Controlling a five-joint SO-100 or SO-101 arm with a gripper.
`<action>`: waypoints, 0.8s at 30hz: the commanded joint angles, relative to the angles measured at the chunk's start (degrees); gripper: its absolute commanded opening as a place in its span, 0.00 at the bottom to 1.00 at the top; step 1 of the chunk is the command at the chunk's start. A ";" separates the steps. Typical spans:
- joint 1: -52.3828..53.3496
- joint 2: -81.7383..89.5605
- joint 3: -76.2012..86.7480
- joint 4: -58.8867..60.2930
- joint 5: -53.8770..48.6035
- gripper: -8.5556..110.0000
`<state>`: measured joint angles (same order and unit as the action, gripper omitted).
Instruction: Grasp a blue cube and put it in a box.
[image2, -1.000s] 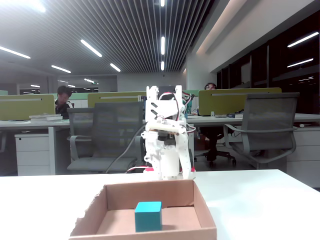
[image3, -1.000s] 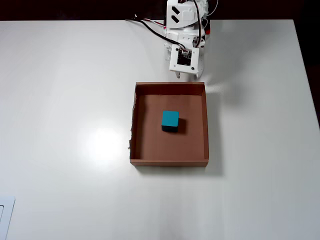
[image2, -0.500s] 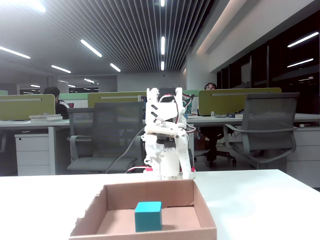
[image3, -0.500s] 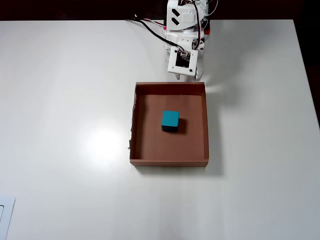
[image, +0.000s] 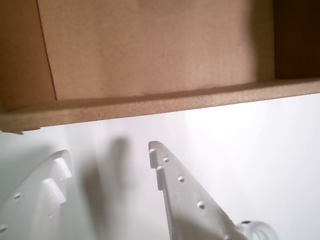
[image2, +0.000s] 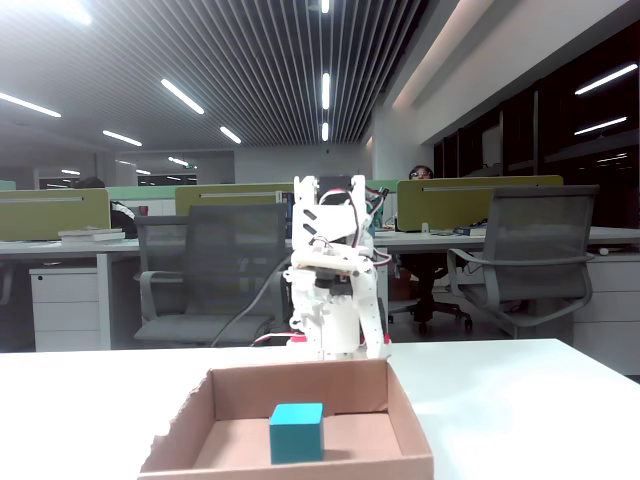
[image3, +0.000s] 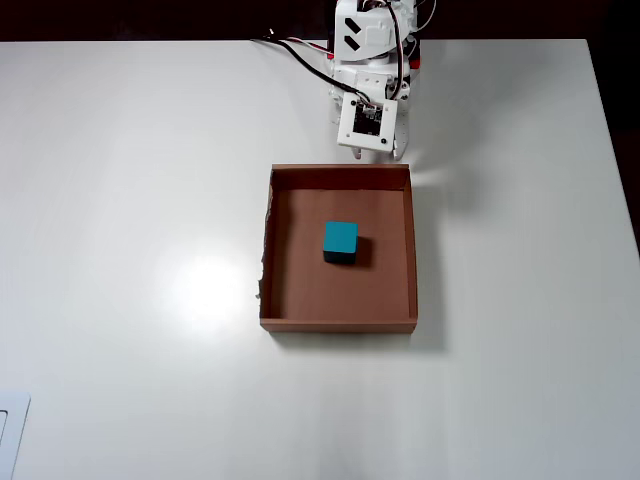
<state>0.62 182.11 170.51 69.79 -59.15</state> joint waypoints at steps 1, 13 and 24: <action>-0.18 0.35 -0.26 0.97 0.53 0.25; -0.18 0.35 -0.26 0.97 0.62 0.27; -0.18 0.35 -0.26 0.97 0.62 0.27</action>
<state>0.62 182.11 170.51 70.14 -58.89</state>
